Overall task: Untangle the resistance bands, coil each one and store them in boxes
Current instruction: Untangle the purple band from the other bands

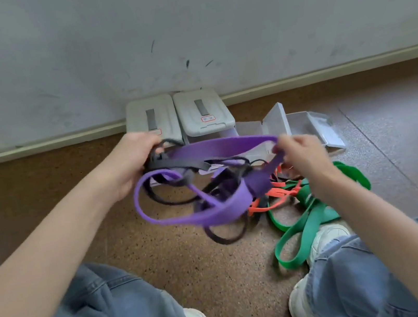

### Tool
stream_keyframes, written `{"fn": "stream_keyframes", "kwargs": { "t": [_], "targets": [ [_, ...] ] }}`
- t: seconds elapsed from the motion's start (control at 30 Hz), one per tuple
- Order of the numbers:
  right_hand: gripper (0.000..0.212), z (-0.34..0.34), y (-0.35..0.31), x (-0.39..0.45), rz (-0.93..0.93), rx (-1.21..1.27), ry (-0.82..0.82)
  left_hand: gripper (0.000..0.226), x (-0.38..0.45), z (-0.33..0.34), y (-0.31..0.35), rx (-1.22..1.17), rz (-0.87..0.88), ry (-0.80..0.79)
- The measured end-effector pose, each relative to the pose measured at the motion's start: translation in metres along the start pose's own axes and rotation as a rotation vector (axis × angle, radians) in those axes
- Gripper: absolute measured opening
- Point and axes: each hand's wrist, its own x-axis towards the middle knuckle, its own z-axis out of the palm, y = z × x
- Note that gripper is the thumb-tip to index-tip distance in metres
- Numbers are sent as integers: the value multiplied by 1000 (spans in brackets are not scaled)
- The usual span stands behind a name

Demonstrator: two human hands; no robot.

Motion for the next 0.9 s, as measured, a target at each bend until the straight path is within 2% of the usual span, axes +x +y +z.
{"fn": "stream_keyframes", "kwargs": {
  "t": [0.07,0.1,0.17,0.2,0.23,0.3,0.33,0.4,0.43,0.5,0.57,0.63,0.73,0.77,0.83,0.9],
  "targets": [
    [22,-11,-7,3,38,119,57,22,10,-13,-19,552,37,144],
    [23,-11,-11,2,16,109,52,20,13,-15,-28,747,10,119],
    [27,-3,-18,-3,-30,68,-20,16,14,-13,-44,1069,-84,-60],
    [29,0,-21,-7,-39,52,-75,16,14,-12,-48,1109,-116,-150],
    [30,4,-23,-10,-34,50,-141,25,13,-11,-49,1047,-143,-256],
    [29,11,-28,-20,9,92,-267,58,6,-6,-42,640,-151,-531],
    [27,15,-31,-24,21,136,-318,66,0,1,-37,468,-113,-659],
    [22,22,-34,-30,-20,202,-388,61,-14,21,-37,248,-38,-843],
    [21,23,-36,-30,-62,243,-385,54,-18,32,-40,186,-21,-862],
    [17,18,-41,-28,-106,389,-285,41,-21,45,-51,169,10,-797],
    [15,5,-45,-21,-120,528,-141,27,-21,44,-50,324,122,-770],
    [17,-4,-43,-14,-179,427,-90,19,-17,37,-37,346,218,-730],
    [10,-7,-31,-11,-93,-143,-295,13,-14,22,5,-73,248,-480],
    [19,-8,-26,-11,-39,-275,-393,12,-13,18,17,-129,288,-423],
    [56,-6,-21,-13,-67,-280,-545,10,-20,18,26,68,349,-415],
    [76,0,-26,-18,-220,-205,-624,14,-32,34,19,322,336,-543]
  ]
}}
